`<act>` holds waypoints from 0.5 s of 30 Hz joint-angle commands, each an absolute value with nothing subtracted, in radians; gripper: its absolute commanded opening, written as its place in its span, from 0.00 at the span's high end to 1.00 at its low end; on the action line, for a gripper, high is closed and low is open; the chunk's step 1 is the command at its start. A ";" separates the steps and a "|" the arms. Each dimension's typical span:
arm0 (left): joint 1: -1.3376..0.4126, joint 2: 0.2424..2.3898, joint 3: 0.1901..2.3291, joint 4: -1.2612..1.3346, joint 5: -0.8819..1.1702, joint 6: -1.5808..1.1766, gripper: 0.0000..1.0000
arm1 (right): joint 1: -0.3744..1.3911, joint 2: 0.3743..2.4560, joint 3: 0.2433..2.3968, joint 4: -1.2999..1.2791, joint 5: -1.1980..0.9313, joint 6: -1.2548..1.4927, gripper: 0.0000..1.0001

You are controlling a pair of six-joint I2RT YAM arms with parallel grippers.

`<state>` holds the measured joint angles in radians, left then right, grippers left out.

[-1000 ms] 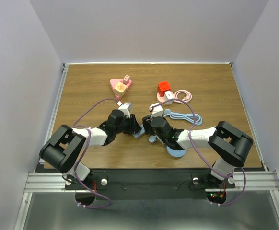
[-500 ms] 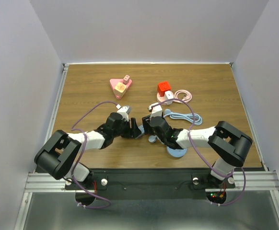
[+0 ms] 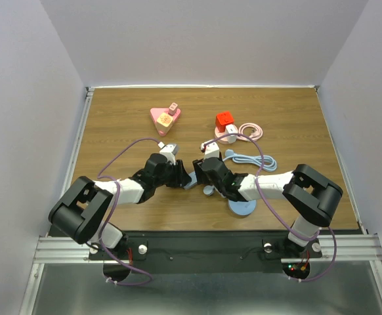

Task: Insert the plug

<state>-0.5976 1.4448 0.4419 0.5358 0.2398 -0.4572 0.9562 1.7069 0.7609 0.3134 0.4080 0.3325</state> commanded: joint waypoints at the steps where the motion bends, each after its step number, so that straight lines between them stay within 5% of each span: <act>1: -0.612 1.488 0.419 0.494 0.276 -0.459 0.70 | 1.031 1.890 0.666 -0.043 -0.078 0.572 1.00; 15: -0.612 1.525 0.430 0.525 0.304 -0.471 0.76 | 1.019 1.956 0.641 0.032 -0.166 0.633 1.00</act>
